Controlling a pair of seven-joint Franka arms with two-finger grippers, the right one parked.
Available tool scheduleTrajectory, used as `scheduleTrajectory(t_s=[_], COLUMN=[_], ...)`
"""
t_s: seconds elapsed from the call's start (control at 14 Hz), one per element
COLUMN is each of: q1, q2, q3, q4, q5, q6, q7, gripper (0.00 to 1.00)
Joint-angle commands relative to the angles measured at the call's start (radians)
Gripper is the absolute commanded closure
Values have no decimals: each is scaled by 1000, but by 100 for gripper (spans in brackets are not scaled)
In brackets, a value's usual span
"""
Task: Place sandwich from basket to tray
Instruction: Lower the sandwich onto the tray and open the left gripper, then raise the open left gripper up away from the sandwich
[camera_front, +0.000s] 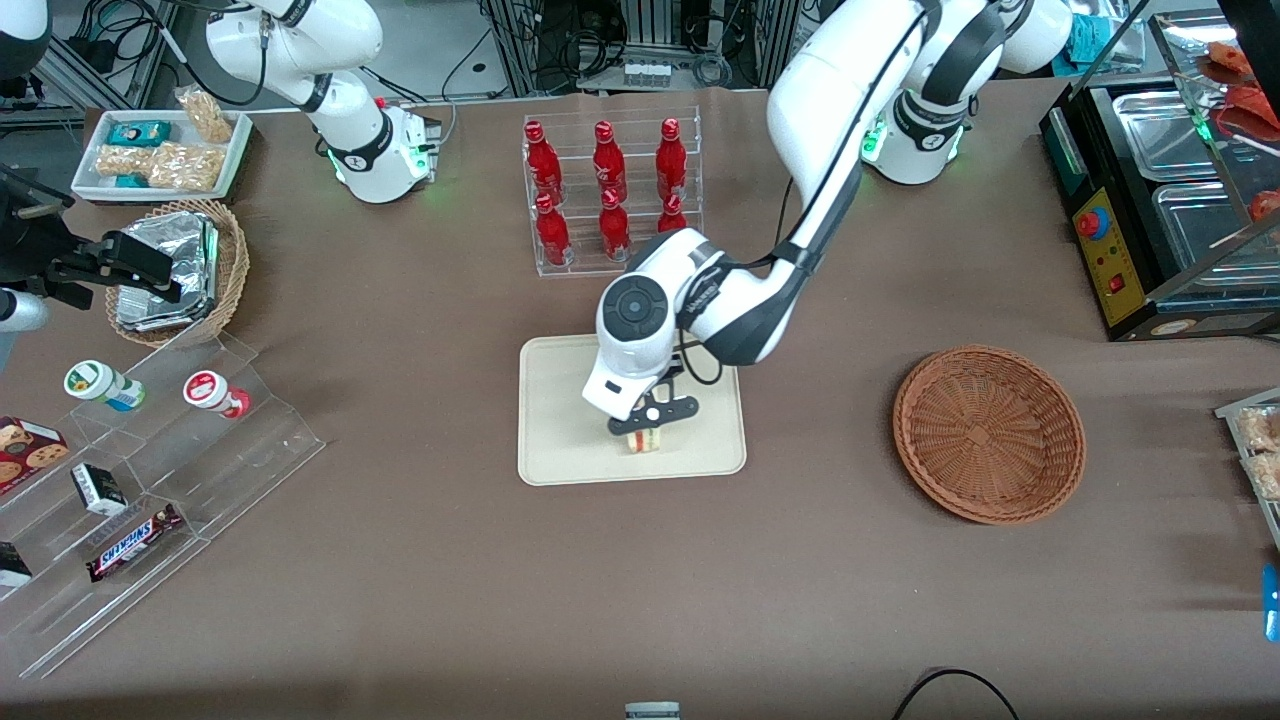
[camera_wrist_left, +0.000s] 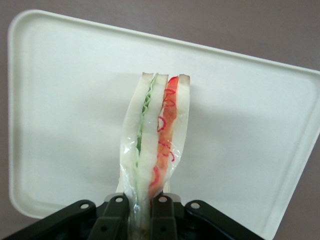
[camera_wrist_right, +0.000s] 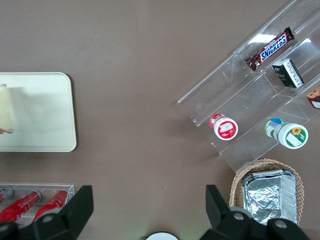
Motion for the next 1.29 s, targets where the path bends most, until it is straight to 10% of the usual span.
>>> scheduleTrajectory(t_s=[0.0, 0.36, 0.5, 0.57, 1.21], q1=[-28, -67, -68, -67, 15], q2=[33, 35, 39, 35, -221], q3=[16, 18, 18, 18, 38], q4=[37, -41, -47, -59, -70], q5=[2, 13, 10, 5, 14], q6=[19, 98, 130, 136, -207], q7=[2, 23, 20, 13, 54], gripper=[94, 89, 53, 1, 0])
